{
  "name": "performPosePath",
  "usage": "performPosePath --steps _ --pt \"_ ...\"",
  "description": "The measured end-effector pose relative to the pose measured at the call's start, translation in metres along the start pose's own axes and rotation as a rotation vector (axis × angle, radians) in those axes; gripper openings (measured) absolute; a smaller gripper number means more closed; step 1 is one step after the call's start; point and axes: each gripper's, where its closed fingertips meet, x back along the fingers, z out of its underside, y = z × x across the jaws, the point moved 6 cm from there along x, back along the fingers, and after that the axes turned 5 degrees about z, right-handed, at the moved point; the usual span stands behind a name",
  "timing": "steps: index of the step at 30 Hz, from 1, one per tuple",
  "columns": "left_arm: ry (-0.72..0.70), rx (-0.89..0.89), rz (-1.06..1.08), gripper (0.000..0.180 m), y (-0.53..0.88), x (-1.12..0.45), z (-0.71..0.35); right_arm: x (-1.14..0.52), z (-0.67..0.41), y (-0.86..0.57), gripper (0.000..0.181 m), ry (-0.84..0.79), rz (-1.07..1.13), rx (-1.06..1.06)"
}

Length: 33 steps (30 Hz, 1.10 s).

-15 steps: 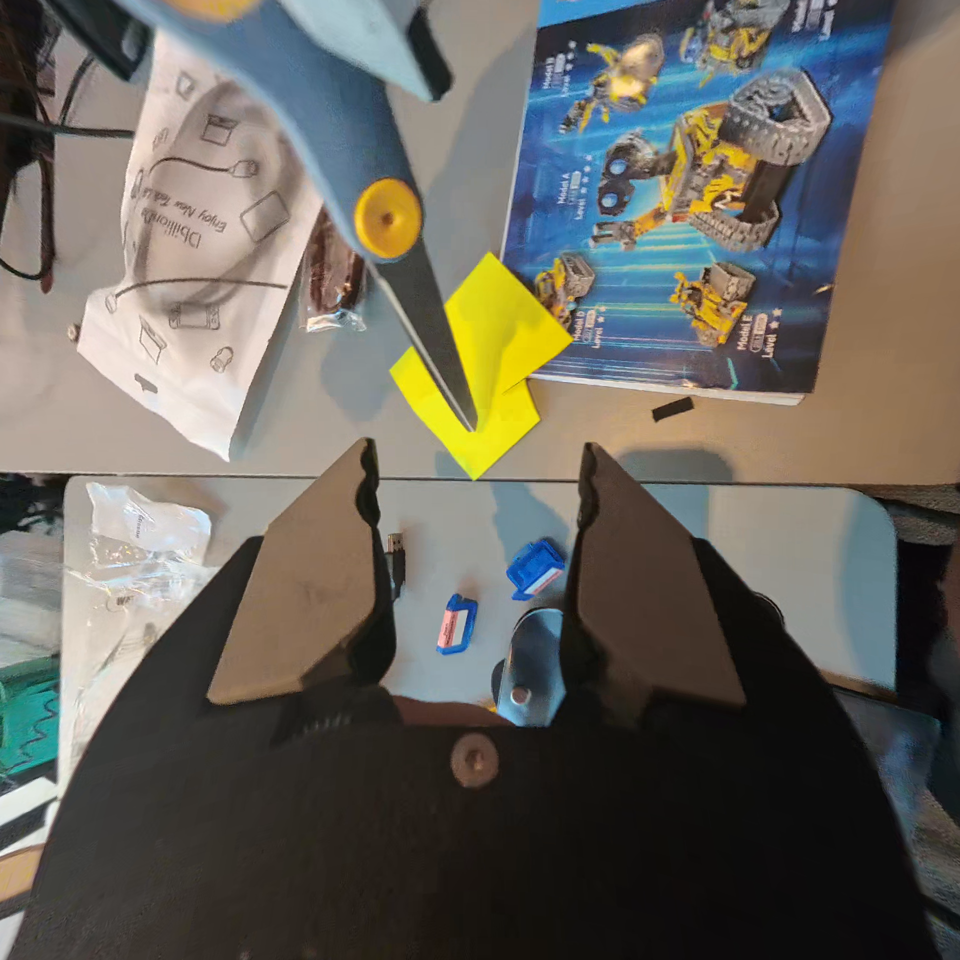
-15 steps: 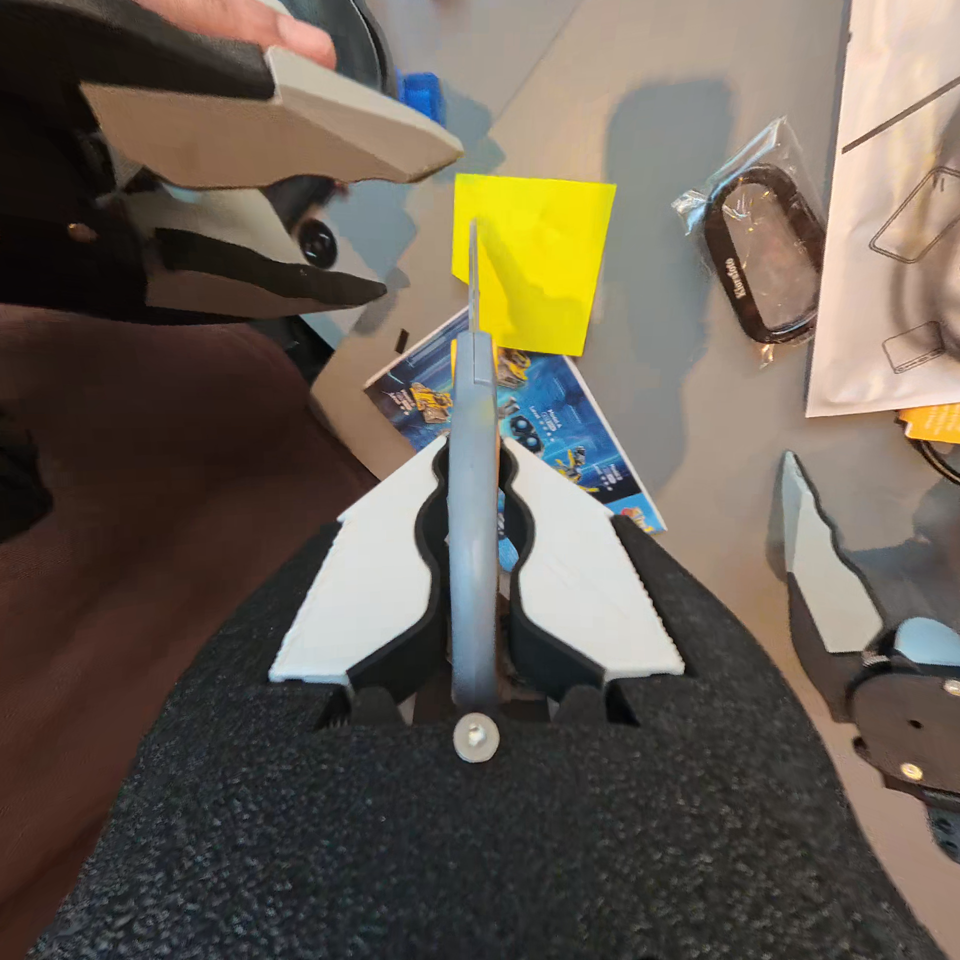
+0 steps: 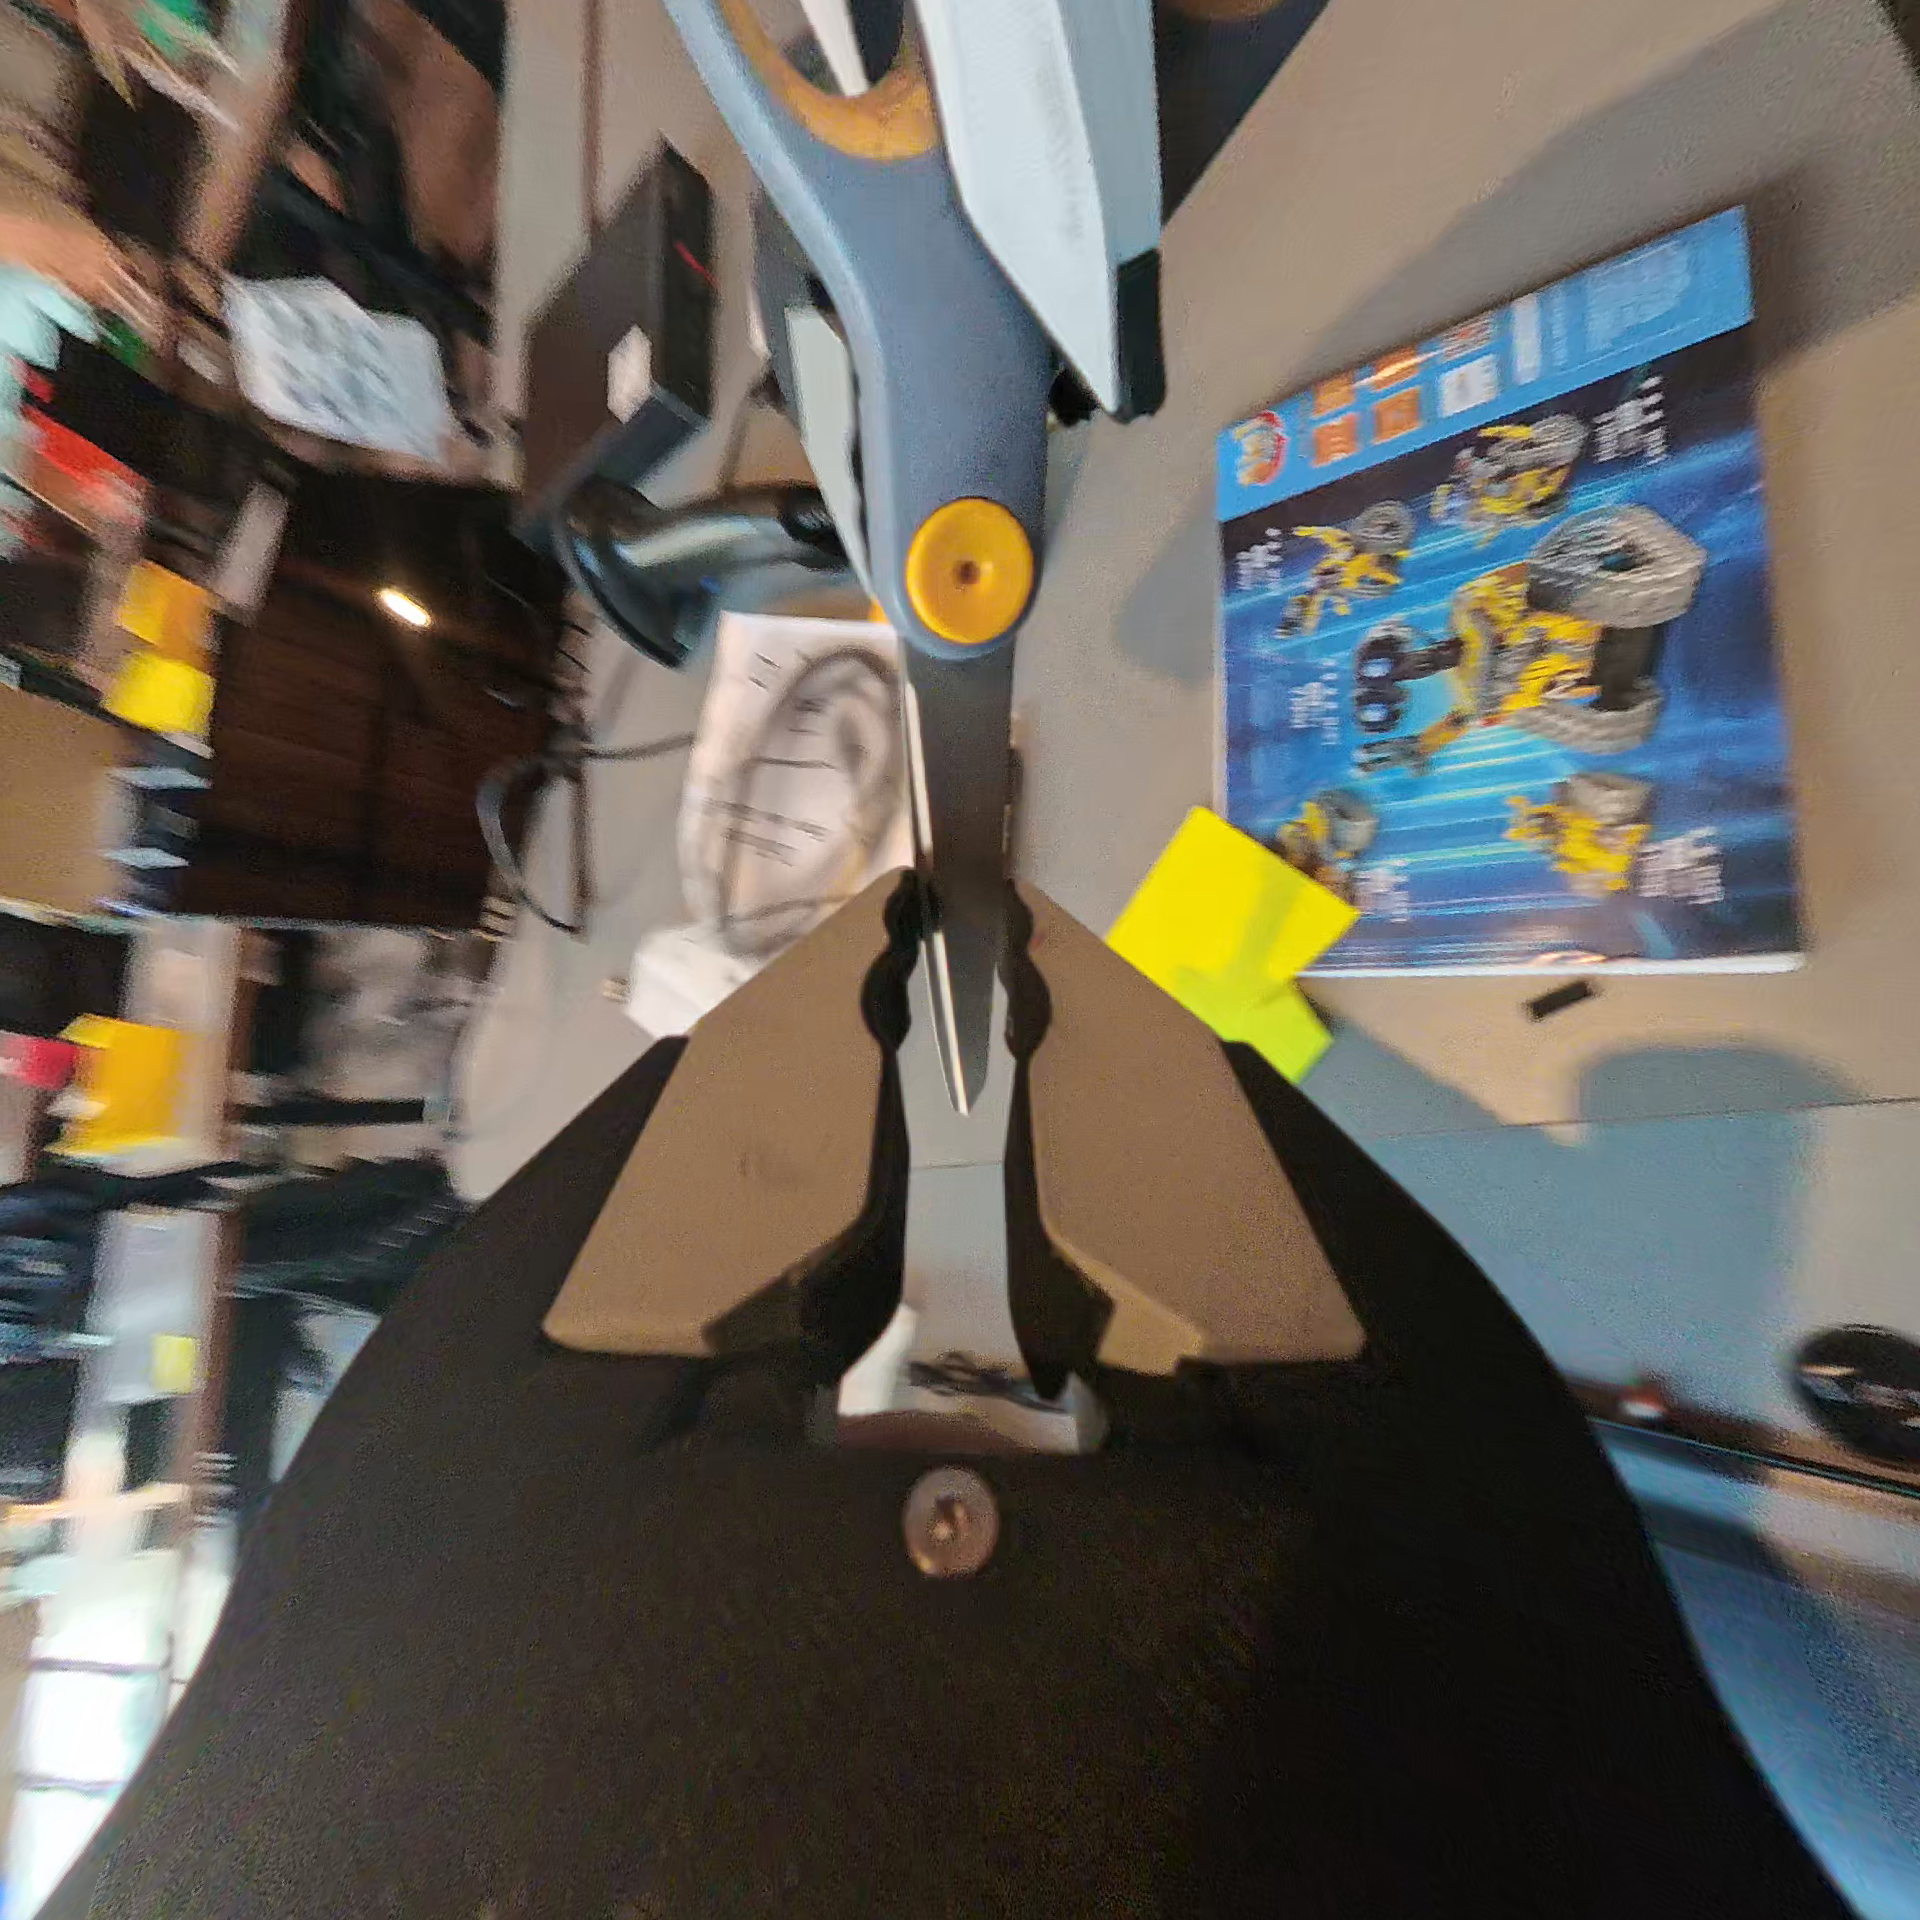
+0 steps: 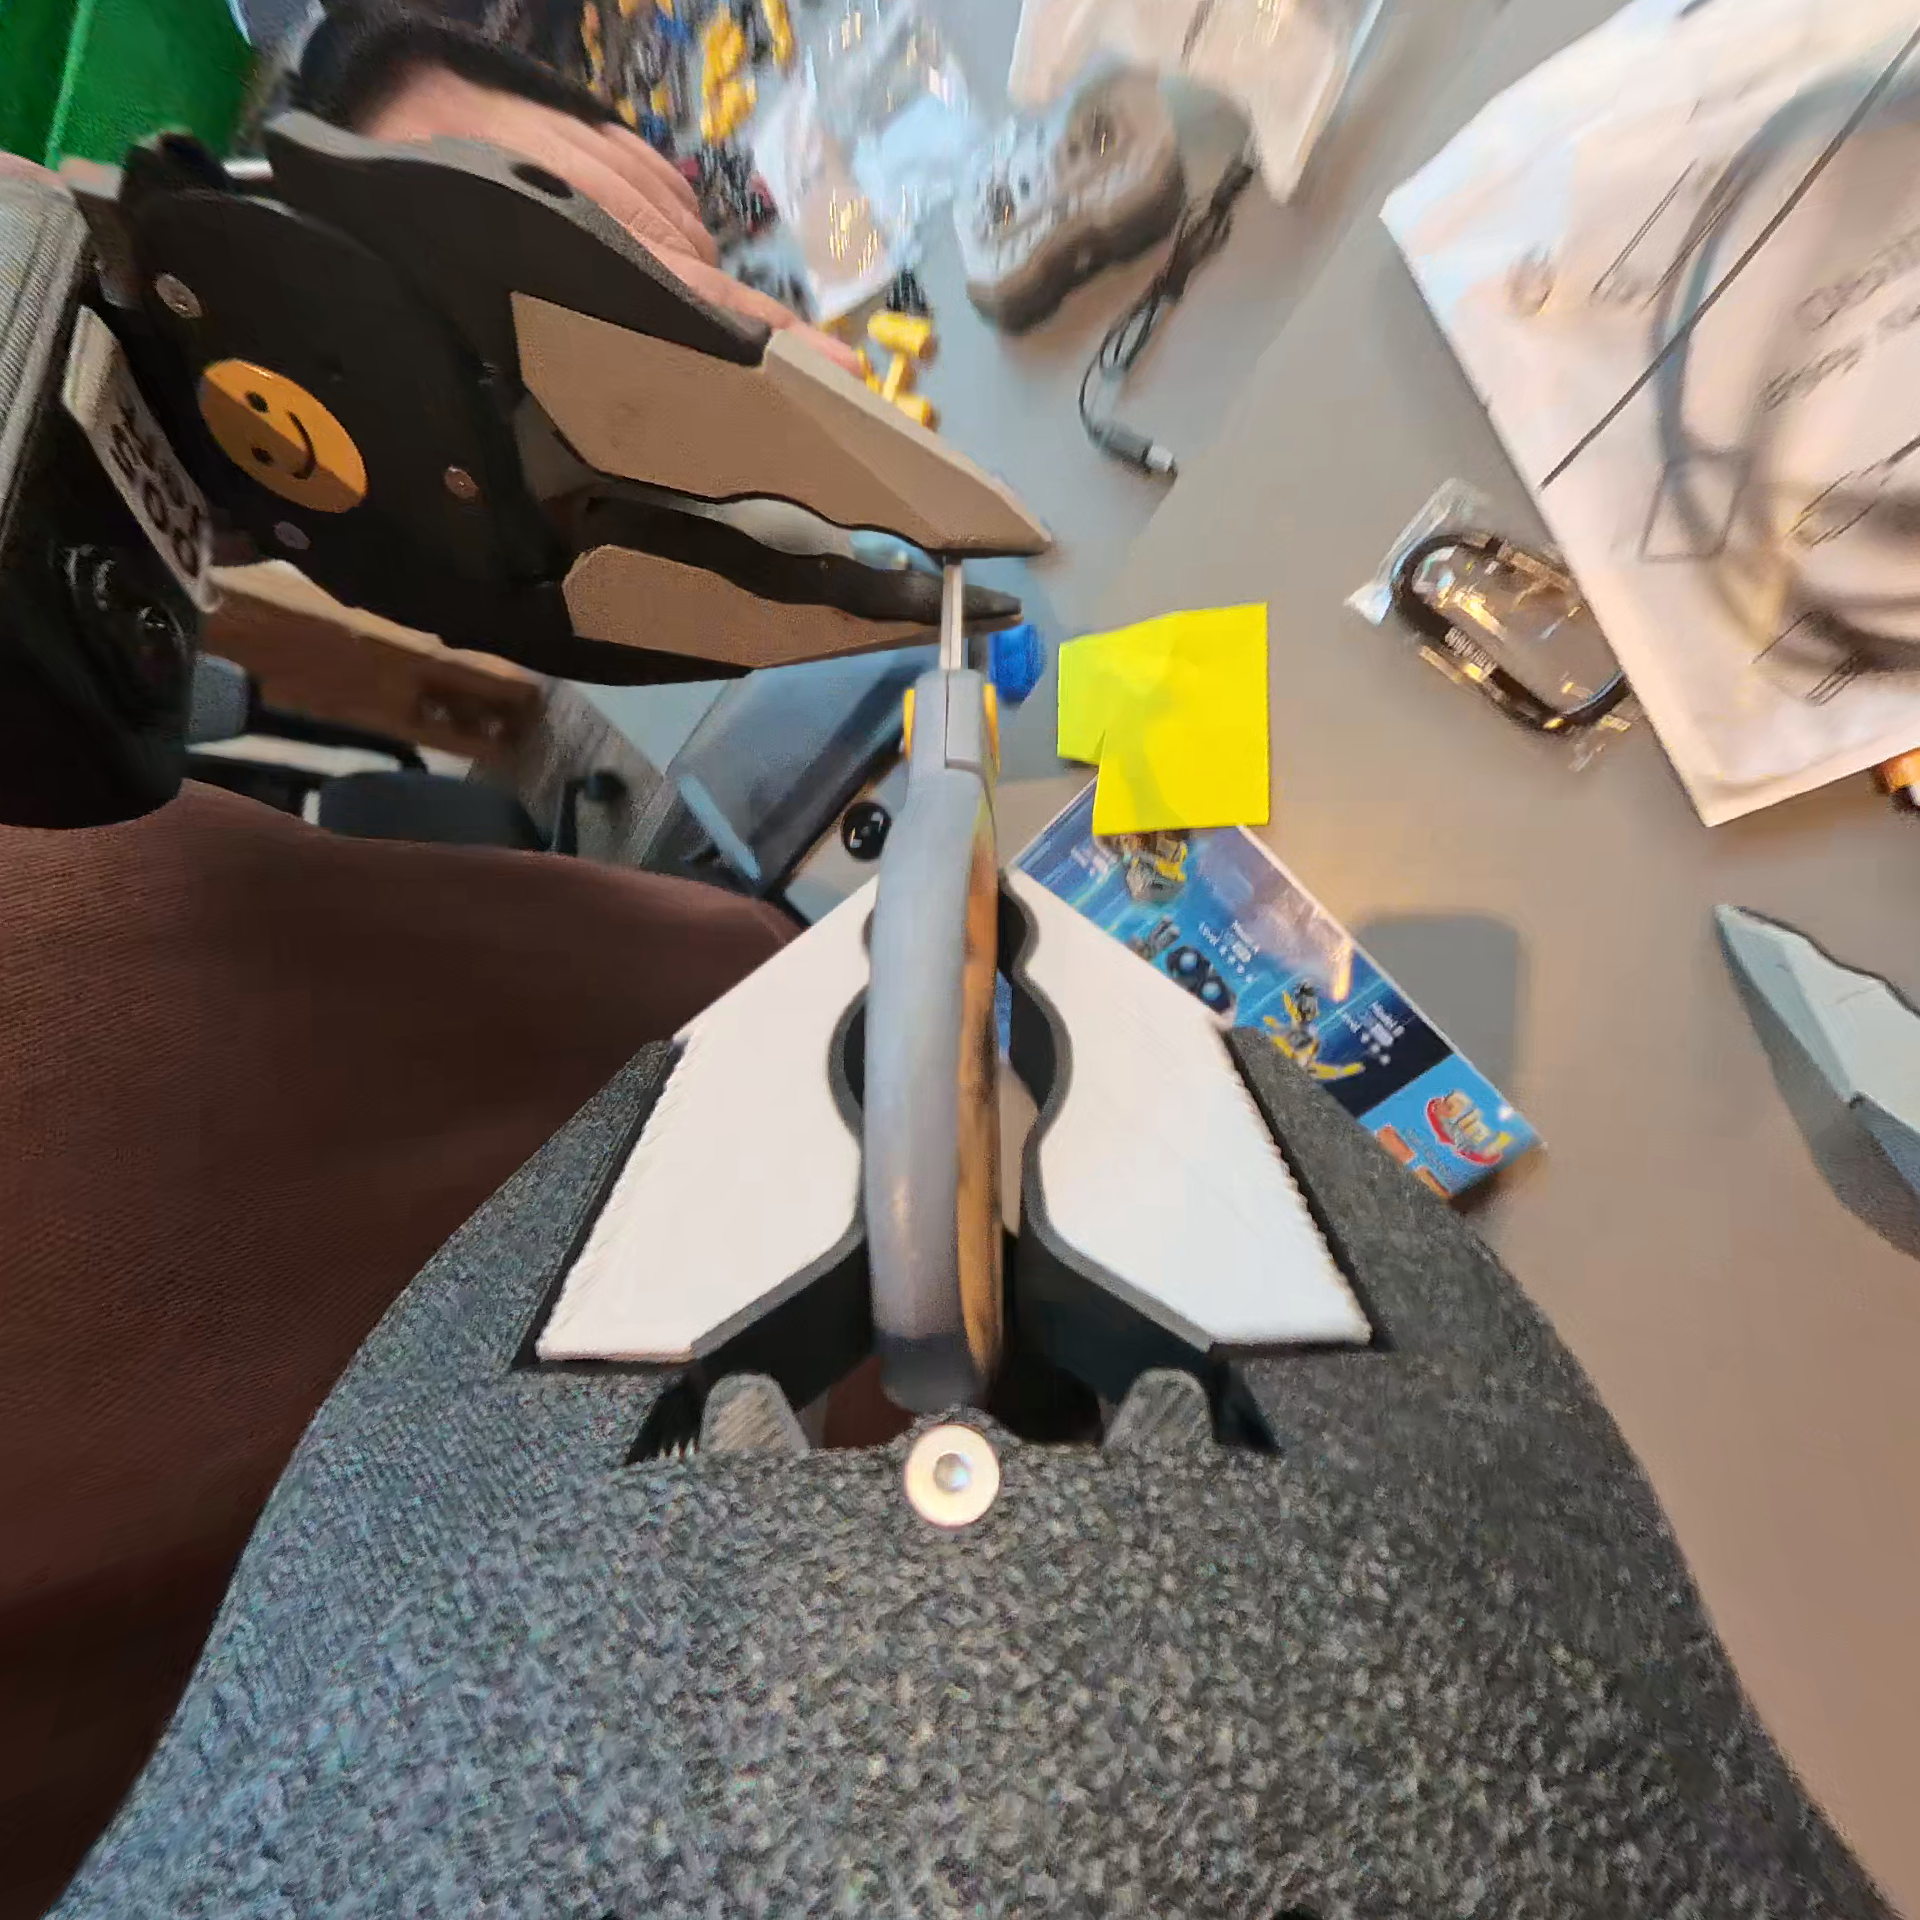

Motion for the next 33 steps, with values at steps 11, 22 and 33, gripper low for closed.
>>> performPosePath --steps 11,22,33 --pt "-0.155 -0.275 -0.262 0.012 0.036 0.028 -0.03 0.059 0.008 0.017 0.032 -0.39 -0.078 -0.026" --pt "-0.171 -0.467 -0.278 0.011 0.058 0.043 -0.036 0.116 0.034 -0.014 0.023 -0.296 -0.658 -0.213" --pt "-0.149 -0.552 -0.182 0.011 0.033 0.034 -0.044 0.04 0.039 0.002 0.039 0.078 -0.873 -0.387"
